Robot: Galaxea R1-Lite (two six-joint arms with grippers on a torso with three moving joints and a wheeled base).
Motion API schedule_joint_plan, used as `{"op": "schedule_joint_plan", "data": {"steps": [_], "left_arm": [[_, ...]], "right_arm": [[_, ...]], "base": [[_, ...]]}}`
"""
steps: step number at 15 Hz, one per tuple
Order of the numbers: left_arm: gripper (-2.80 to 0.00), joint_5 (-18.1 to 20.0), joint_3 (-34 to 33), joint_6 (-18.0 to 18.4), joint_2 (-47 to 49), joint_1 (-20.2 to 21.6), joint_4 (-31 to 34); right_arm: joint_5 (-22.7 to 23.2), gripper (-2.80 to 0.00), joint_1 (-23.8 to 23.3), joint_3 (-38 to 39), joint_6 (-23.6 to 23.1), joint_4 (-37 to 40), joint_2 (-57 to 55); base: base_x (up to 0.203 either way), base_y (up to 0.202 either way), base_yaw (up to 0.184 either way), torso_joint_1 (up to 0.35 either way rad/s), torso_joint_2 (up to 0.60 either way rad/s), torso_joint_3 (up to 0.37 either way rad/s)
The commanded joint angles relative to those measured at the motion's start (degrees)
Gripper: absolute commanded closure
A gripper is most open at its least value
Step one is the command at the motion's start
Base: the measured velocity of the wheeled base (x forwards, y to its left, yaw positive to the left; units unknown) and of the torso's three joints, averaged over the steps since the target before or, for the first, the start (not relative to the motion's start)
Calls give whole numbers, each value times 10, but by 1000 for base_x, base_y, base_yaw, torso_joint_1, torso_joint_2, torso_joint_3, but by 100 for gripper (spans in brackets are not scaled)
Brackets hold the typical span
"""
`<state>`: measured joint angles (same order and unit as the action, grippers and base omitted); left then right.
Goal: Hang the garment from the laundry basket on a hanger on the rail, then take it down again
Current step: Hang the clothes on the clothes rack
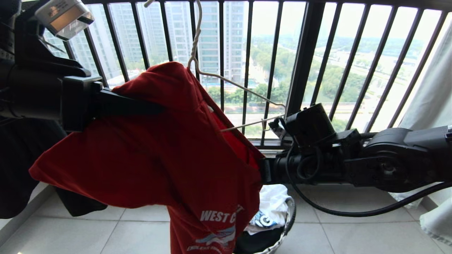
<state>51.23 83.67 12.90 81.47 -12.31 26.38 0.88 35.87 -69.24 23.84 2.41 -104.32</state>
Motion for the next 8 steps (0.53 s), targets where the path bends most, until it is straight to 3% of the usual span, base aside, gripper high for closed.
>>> {"op": "schedule_joint_plan", "data": {"steps": [1, 8], "left_arm": [[0, 3, -6, 0, -7, 1, 2], [0, 6, -34, 4, -39, 0, 2]], "right_arm": [[1, 0, -21, -2, 1, -1, 7], [16, 0, -64, -39, -14, 1, 0]], "base": [[0, 0, 0, 0, 0, 0], [0, 0, 0, 0, 0, 0]]}}
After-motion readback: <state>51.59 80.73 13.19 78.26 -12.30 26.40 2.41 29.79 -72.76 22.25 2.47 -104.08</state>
